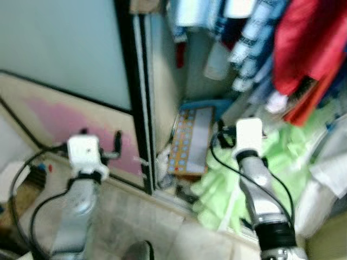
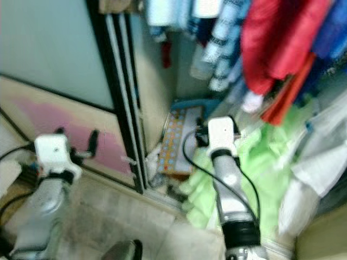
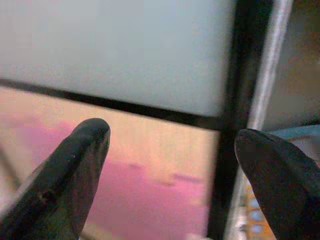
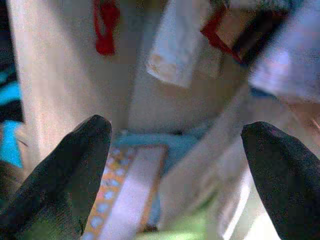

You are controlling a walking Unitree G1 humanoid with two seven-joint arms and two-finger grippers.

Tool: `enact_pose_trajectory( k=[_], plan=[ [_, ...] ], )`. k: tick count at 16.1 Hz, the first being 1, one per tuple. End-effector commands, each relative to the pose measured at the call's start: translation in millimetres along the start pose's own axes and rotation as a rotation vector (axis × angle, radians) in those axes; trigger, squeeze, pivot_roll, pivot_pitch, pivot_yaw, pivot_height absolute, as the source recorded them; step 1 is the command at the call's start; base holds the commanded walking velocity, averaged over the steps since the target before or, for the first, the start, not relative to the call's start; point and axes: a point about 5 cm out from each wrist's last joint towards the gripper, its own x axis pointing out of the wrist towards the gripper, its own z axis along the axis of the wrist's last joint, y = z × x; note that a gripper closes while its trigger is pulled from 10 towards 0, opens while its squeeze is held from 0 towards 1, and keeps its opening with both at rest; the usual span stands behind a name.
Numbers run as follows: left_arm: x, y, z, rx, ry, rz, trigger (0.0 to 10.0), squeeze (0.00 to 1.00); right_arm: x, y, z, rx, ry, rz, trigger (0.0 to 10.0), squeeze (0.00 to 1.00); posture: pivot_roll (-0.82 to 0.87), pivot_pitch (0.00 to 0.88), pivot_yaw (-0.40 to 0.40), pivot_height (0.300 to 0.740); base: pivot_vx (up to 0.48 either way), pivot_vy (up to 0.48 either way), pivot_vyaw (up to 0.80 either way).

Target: Clean up the room

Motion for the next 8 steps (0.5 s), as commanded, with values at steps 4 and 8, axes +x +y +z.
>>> enact_pose_trajectory(
  k=[4,8],
  plan=[
    [-24.2,8.1,-8.8,0.006,0.048,0.06,10.0,0.0,-15.8,-11.4,-10.2,0.043,0.04,-0.032,10.0,0.0,0.05,0.018,0.02,0.74,0.0,0.0,0.8],
    [-21.1,7.0,-9.3,0.024,0.057,0.051,10.0,0.0,-17.2,-7.6,-12.7,0.046,0.049,-0.024,10.0,0.0,0.05,0.036,0.029,0.74,0.0,0.0,0.8]
  ],
)
